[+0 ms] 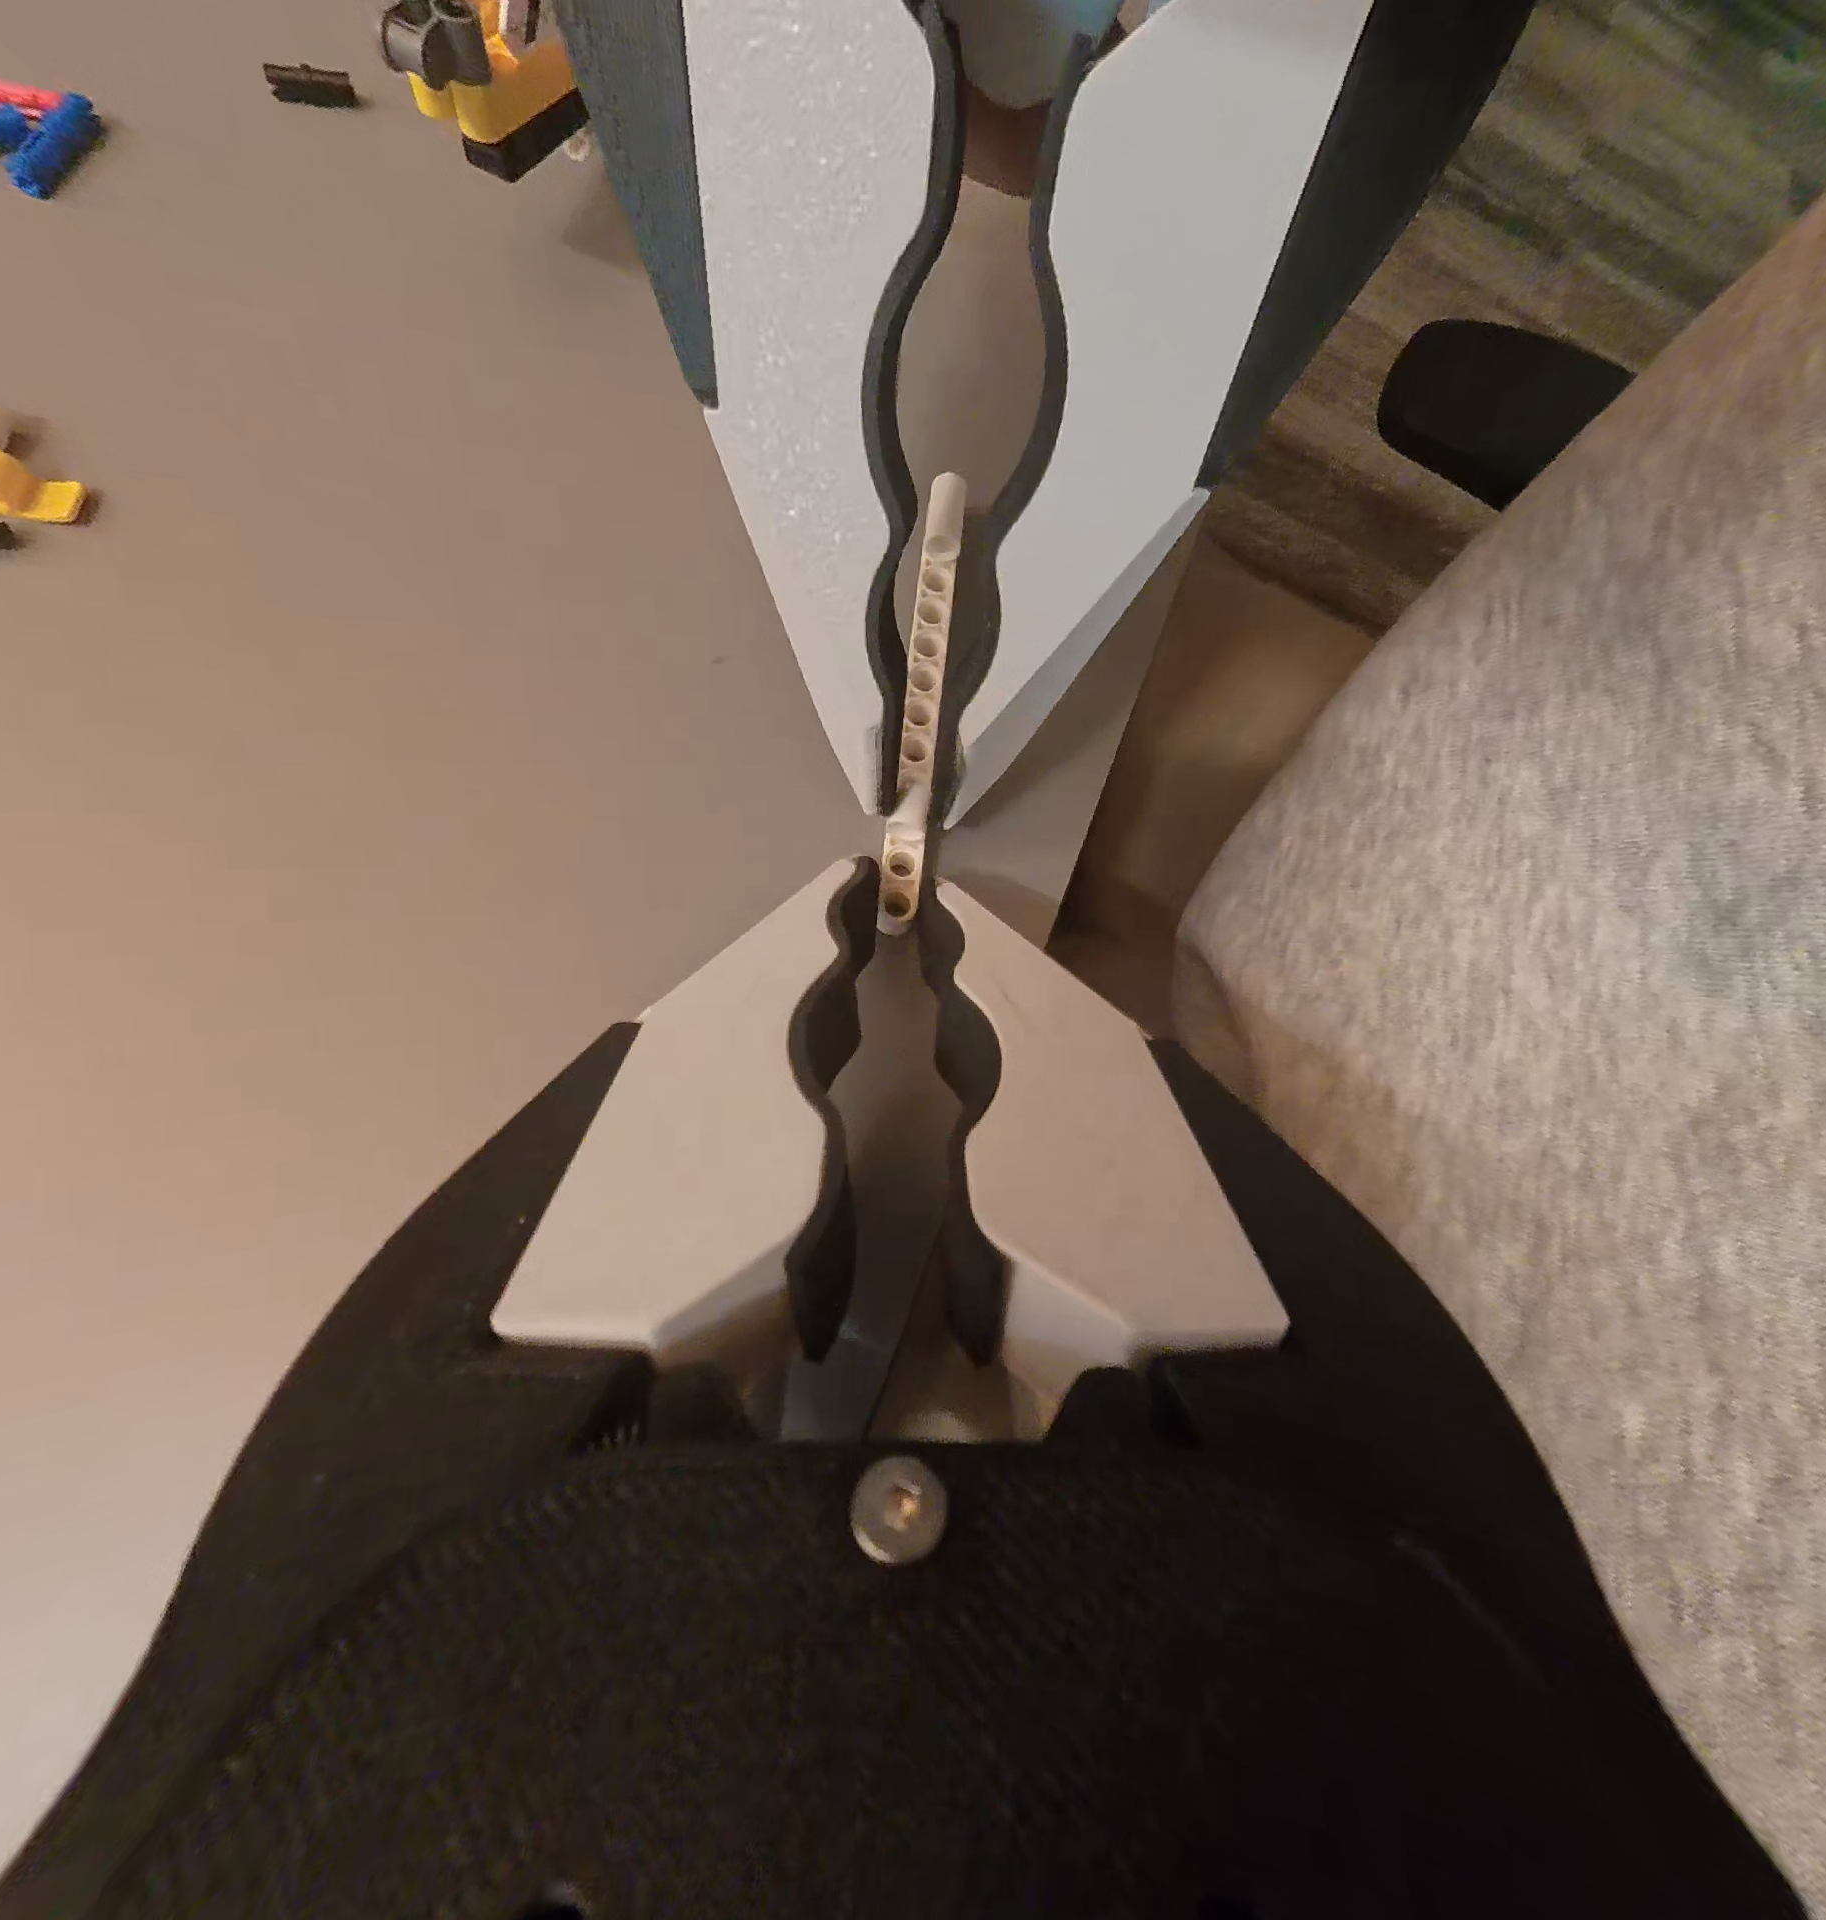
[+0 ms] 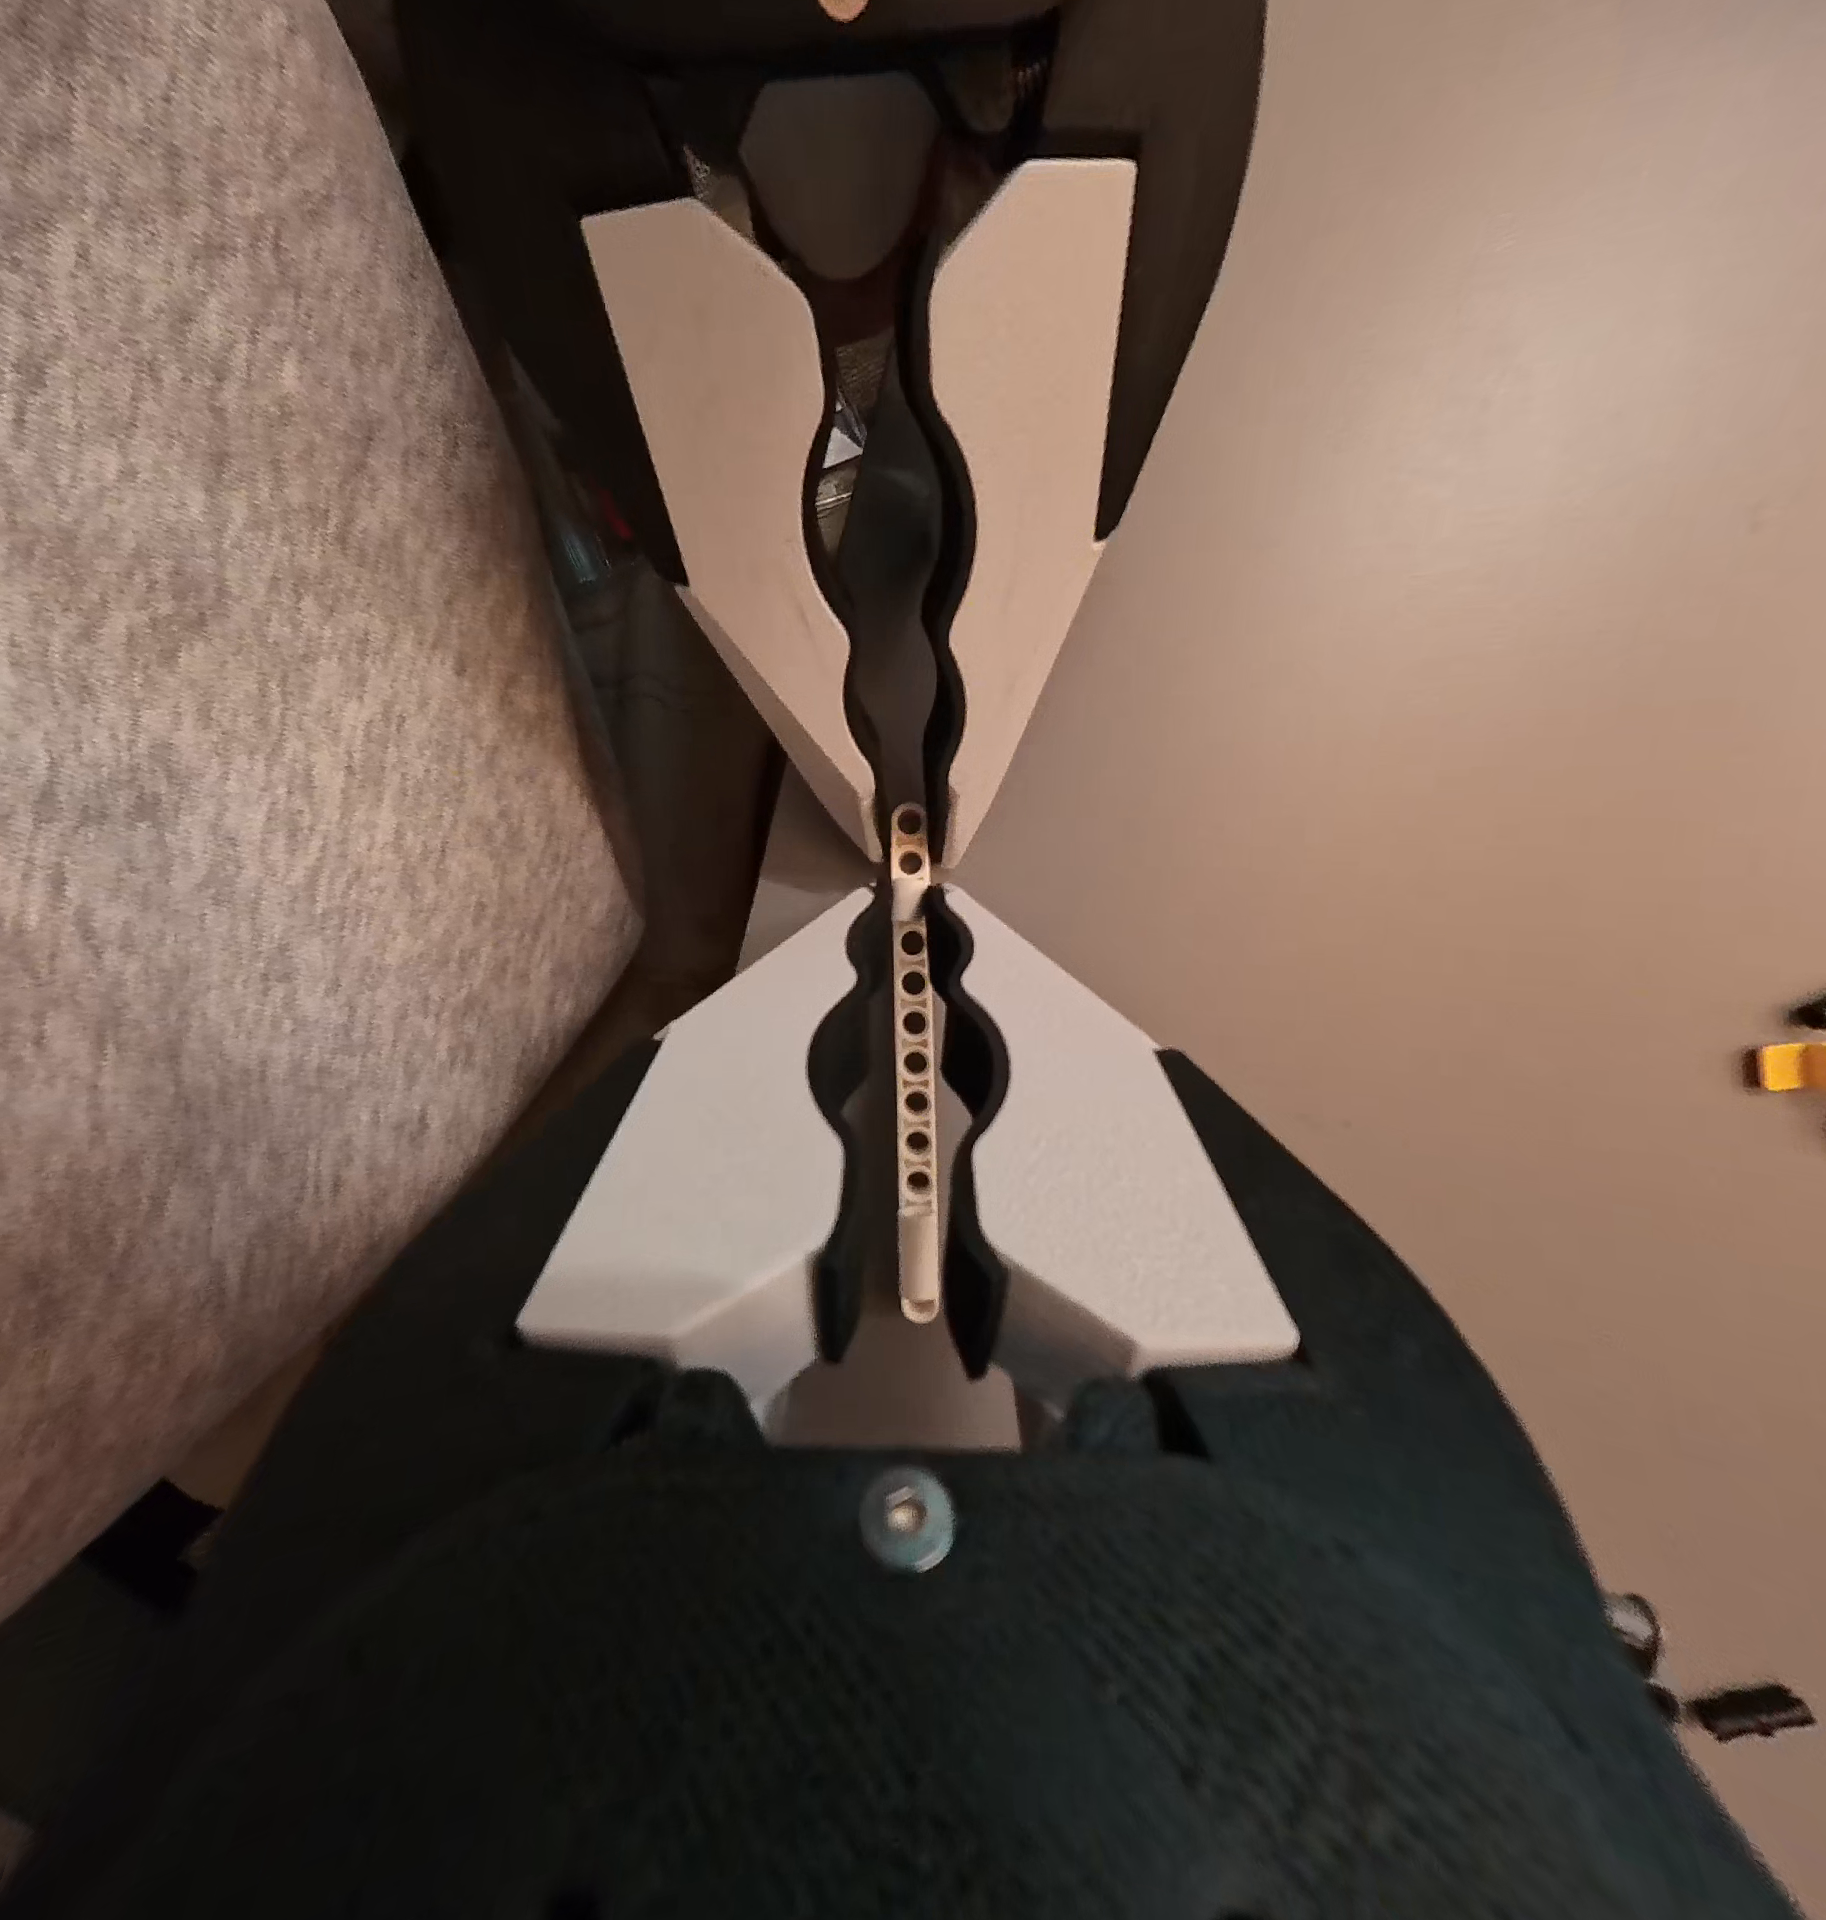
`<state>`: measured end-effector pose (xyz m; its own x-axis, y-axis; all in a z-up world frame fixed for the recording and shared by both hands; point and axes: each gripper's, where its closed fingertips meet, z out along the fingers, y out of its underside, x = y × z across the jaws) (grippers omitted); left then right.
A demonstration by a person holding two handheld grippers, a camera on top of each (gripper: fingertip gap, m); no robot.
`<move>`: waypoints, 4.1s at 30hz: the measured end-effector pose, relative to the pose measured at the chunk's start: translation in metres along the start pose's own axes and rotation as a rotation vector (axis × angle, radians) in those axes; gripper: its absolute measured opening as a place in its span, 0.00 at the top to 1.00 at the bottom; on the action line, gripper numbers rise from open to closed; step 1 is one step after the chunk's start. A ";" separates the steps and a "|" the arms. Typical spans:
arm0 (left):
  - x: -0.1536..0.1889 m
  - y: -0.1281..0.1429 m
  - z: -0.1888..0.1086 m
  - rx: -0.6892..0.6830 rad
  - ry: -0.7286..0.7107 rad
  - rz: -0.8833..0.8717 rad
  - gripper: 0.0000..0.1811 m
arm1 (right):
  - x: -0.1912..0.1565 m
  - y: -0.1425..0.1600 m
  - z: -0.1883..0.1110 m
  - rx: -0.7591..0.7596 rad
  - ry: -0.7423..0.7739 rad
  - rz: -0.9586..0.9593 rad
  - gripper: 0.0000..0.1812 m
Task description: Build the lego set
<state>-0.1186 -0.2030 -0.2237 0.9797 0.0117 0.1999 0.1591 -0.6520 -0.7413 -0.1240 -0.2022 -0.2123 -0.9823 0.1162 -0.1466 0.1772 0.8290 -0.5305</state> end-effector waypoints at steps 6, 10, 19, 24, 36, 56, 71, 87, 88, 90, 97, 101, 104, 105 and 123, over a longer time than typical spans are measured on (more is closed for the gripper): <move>0.002 0.001 0.000 -0.003 0.033 0.040 0.97 | -0.003 0.000 0.001 0.001 -0.017 -0.099 0.98; 0.003 0.001 -0.001 -0.006 0.054 0.037 0.97 | -0.005 0.000 0.001 0.015 -0.058 -0.141 0.98; 0.003 0.001 -0.001 -0.008 0.067 0.025 0.97 | -0.006 0.000 0.002 0.008 -0.092 -0.178 0.98; 0.003 0.001 -0.001 -0.004 0.060 0.026 0.97 | -0.006 0.000 0.003 0.016 -0.047 -0.178 0.97; 0.005 -0.001 -0.006 0.036 0.088 -0.042 0.91 | 0.001 0.005 -0.015 0.031 0.106 -0.033 0.86; -0.122 -0.070 -0.022 0.257 -0.313 -0.271 0.97 | -0.022 0.016 -0.096 0.673 0.655 0.223 0.89; -0.180 -0.069 0.026 -0.022 -0.464 -0.198 0.88 | -0.014 0.024 -0.116 1.097 0.459 0.417 0.92; -0.172 -0.069 0.009 0.106 -0.406 -0.283 0.91 | -0.015 0.023 -0.117 1.123 0.436 0.423 0.91; -0.171 -0.066 0.010 0.092 -0.408 -0.279 0.89 | -0.015 0.023 -0.117 1.123 0.433 0.422 0.91; -0.171 -0.063 0.010 0.065 -0.431 -0.258 0.87 | -0.015 0.022 -0.116 1.121 0.430 0.422 0.91; -0.163 -0.071 0.006 0.076 -0.436 -0.187 0.88 | -0.015 0.023 -0.118 1.141 0.417 0.427 0.92; -0.162 -0.066 0.017 -0.005 -0.400 -0.137 0.88 | -0.016 0.023 -0.120 1.155 0.405 0.429 0.91; -0.165 -0.071 0.019 -0.007 -0.393 -0.131 0.90 | -0.017 0.023 -0.120 1.154 0.404 0.426 0.91; -0.167 -0.071 0.020 -0.011 -0.395 -0.131 0.90 | -0.017 0.023 -0.119 1.152 0.404 0.425 0.91; -0.168 -0.061 0.021 -0.052 -0.312 -0.184 0.92 | -0.017 0.023 -0.116 1.139 0.398 0.431 0.91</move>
<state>-0.2903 -0.1496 -0.2259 0.9265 0.3579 0.1163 0.3380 -0.6553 -0.6755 -0.1102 -0.1217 -0.1255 -0.7485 0.5752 -0.3300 0.2412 -0.2273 -0.9435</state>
